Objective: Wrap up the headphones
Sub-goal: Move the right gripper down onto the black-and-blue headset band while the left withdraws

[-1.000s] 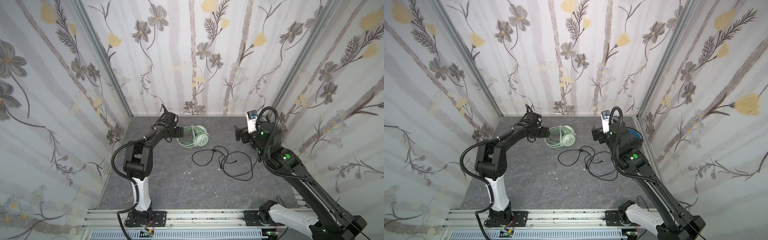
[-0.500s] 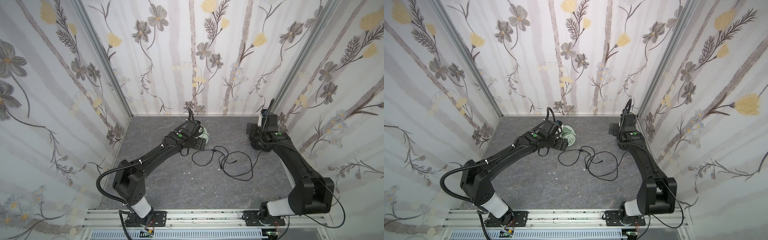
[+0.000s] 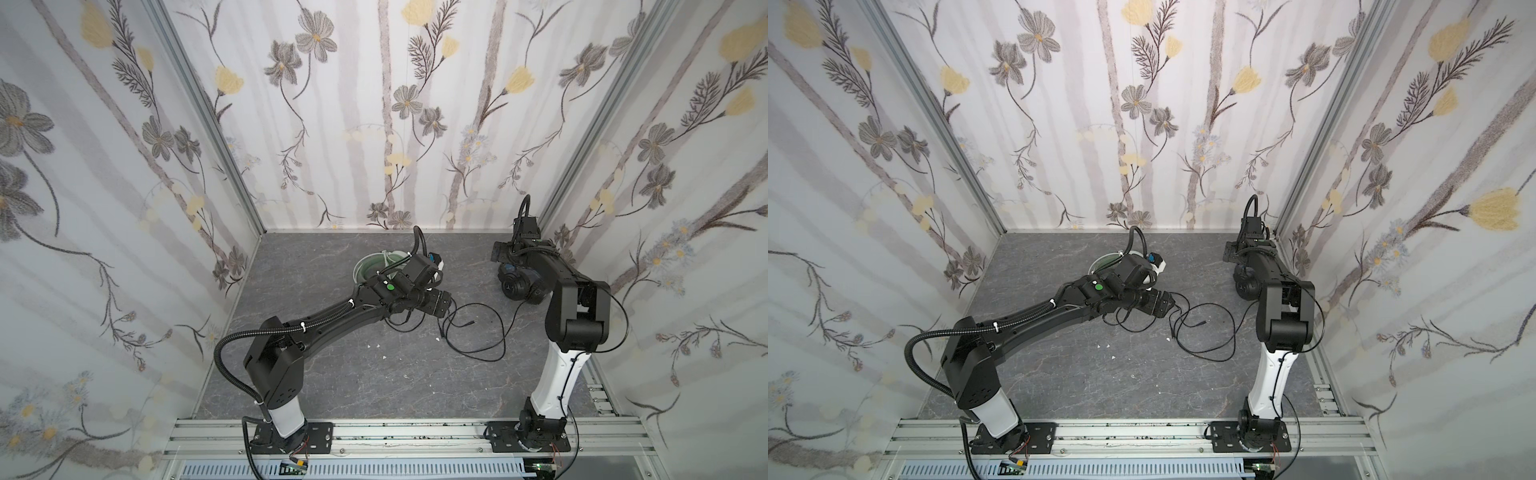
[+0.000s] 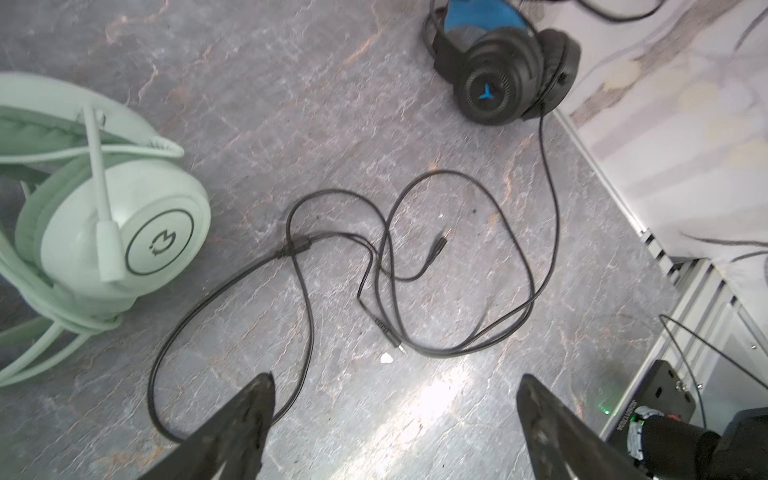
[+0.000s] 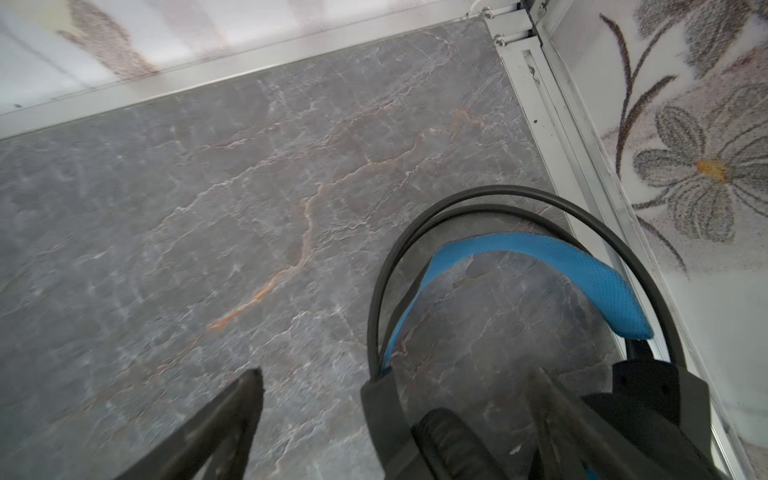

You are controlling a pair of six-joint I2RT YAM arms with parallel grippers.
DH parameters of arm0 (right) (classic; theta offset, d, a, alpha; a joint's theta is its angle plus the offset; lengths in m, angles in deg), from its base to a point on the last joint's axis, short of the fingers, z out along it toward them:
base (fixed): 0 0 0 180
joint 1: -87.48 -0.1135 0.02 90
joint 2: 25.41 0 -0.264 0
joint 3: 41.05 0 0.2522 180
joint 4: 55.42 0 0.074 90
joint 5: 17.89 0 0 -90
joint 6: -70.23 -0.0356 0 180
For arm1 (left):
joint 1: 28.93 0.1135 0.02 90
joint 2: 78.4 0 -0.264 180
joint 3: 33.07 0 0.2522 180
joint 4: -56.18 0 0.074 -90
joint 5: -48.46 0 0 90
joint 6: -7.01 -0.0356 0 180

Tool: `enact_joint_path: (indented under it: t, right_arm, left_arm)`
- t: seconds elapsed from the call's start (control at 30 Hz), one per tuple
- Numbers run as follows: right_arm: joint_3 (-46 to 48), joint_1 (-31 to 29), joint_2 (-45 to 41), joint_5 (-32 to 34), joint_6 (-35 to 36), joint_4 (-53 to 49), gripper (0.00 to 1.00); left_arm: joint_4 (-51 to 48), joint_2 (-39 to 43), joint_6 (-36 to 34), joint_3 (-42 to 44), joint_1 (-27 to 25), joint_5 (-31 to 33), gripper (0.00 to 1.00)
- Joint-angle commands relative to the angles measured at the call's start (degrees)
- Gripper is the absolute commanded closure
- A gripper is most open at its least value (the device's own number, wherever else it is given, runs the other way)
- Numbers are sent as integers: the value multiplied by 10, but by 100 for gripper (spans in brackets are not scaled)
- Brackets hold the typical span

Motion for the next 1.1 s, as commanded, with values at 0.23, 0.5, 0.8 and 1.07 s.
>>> enact_joint_path:
  t: [0.23, 0.5, 0.8, 1.07]
  right_arm:
    - [-24, 0, 60, -36, 8, -43, 7]
    - [-35, -3, 85, -50, 16, -58, 45]
    - [31, -12, 40, -51, 29, -49, 45]
    - [196, -29, -77, -87, 18, 4, 43]
  left_arm:
    - [-4, -31, -11, -41, 0, 23, 8]
    - [-1, -37, -9, -54, 1, 37, 8]
    - [6, -39, 3, -54, 4, 48, 9]
    - [30, -34, 9, -38, 7, 47, 9]
